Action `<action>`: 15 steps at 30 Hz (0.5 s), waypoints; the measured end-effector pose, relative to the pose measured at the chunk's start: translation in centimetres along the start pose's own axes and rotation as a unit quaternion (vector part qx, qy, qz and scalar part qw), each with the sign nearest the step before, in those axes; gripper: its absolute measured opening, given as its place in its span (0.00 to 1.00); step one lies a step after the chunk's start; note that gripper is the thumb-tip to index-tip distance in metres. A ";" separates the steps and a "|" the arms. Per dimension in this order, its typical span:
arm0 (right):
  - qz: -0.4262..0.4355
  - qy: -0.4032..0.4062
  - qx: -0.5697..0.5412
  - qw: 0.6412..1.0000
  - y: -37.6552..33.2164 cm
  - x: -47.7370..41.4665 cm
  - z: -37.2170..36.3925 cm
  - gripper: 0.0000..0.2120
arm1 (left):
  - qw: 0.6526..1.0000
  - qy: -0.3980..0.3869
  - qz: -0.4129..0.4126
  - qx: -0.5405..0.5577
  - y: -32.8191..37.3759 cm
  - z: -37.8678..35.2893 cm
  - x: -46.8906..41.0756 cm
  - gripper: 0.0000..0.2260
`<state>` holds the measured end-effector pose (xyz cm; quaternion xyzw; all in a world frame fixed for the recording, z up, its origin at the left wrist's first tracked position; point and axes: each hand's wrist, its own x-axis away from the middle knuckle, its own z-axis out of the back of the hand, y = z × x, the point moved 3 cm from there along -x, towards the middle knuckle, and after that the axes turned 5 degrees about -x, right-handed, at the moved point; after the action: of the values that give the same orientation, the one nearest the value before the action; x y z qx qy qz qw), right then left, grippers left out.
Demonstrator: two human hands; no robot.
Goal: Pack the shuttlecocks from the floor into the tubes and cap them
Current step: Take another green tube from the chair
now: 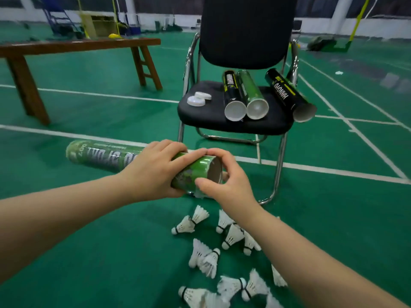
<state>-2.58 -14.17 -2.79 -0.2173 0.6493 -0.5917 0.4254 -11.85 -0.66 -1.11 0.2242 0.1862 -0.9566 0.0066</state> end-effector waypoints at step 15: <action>-0.324 -0.065 -0.130 0.935 19.3 1.0 -5.3 0.16 | 0.963 -0.243 0.038 0.109 2.1 -17.9 10.9 0.44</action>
<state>-3.11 -7.92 -21.79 -0.5070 0.5860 -0.5926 0.2199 -13.83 4.58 -21.37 -0.0083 0.0654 -0.9958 0.0631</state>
